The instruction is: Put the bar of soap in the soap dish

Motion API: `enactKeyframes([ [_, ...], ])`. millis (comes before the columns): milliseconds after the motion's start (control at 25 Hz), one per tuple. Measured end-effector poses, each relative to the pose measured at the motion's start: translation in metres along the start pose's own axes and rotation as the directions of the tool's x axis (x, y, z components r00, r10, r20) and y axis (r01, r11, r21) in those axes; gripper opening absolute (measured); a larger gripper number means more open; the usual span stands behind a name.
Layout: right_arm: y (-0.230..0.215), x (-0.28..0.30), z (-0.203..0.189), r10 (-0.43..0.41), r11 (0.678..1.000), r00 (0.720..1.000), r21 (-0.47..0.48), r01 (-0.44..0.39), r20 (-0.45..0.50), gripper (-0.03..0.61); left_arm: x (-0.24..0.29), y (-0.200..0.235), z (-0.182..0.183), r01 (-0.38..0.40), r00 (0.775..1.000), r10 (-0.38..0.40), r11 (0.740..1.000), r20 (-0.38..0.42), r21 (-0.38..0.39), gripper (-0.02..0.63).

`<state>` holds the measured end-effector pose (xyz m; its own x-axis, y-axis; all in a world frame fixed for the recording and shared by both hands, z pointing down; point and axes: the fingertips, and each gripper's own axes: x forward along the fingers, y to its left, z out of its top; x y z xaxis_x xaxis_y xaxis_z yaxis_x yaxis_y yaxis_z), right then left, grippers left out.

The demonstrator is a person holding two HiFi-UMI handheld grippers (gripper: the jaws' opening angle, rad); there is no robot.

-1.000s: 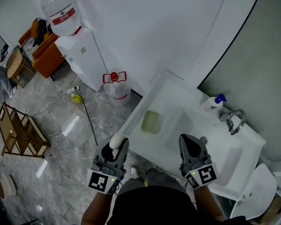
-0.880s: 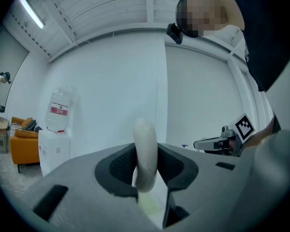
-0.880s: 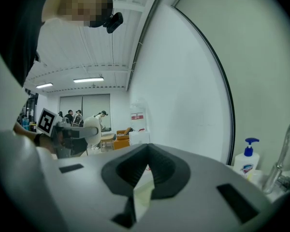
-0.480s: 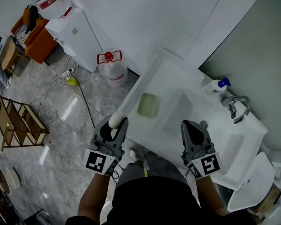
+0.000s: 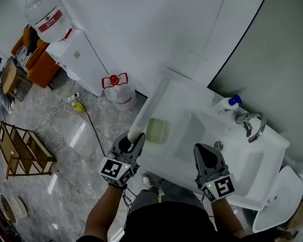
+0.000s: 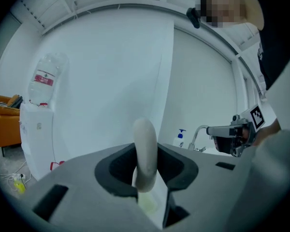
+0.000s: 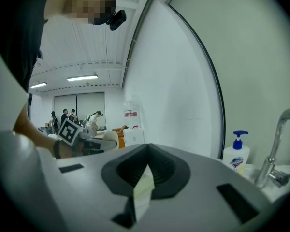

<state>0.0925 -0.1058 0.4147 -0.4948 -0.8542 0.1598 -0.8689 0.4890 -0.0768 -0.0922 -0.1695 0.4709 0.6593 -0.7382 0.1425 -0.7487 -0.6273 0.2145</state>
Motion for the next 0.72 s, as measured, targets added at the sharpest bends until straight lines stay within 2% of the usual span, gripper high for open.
enactKeyframes([
  [160, -0.005, 0.001, 0.001, -0.005, 1.000, 1.000, 0.008, 0.005, 0.009, 0.012, 0.020, 0.005, -0.017, 0.020, 0.996, -0.022, 0.999, -0.084, -0.029, 0.118],
  [320, -0.009, 0.002, -0.004, -0.007, 1.000, 1.000, 0.017, 0.007, 0.012, 0.012, 0.029, 0.004, -0.037, 0.060, 0.990, -0.070, 0.995, -0.125, -0.082, 0.117],
  [440, -0.011, 0.005, -0.010, -0.007, 1.000, 1.000, 0.021, 0.007, 0.010, 0.012, 0.037, 0.005, -0.052, 0.080, 0.980, -0.095, 0.992, -0.172, -0.093, 0.117],
  [560, -0.010, 0.007, -0.018, -0.001, 0.999, 1.000, 0.034, 0.001, -0.003, 0.012, 0.044, 0.005, -0.070, 0.096, 0.965, -0.123, 0.988, -0.233, -0.123, 0.117],
  [720, -0.010, 0.007, -0.027, -0.005, 0.999, 1.000, 0.052, 0.006, -0.009, 0.012, 0.052, 0.001, -0.095, 0.133, 0.933, -0.183, 0.975, -0.310, -0.177, 0.117],
])
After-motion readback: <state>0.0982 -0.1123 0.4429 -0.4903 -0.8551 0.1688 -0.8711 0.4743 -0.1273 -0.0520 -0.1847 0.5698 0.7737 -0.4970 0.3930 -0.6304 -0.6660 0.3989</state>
